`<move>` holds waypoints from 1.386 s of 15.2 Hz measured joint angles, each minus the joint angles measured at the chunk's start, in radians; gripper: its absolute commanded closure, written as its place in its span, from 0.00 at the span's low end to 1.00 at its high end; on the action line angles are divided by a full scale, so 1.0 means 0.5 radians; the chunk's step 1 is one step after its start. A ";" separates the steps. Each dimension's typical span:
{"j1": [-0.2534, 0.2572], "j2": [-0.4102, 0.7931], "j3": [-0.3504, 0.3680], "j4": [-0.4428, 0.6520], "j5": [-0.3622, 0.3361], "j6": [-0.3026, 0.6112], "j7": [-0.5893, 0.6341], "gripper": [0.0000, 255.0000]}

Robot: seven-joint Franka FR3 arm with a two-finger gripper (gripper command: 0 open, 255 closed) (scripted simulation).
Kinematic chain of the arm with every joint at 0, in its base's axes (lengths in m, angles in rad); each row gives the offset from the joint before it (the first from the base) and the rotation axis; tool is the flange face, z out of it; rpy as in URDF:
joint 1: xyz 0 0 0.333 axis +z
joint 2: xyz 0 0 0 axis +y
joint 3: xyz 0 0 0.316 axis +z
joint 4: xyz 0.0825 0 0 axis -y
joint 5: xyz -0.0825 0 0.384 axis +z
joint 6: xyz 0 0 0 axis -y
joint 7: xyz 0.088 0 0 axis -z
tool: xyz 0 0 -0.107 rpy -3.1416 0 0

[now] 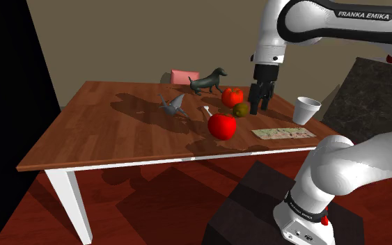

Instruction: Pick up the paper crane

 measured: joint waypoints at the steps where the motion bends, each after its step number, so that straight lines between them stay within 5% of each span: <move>1: 0.000 0.000 0.000 0.000 0.000 0.000 0.000 0.00; 12: 0.028 0.459 0.054 -0.058 -0.134 0.842 -0.169 0.00; 21: 0.027 0.982 0.103 0.101 -0.289 1.514 -0.243 0.00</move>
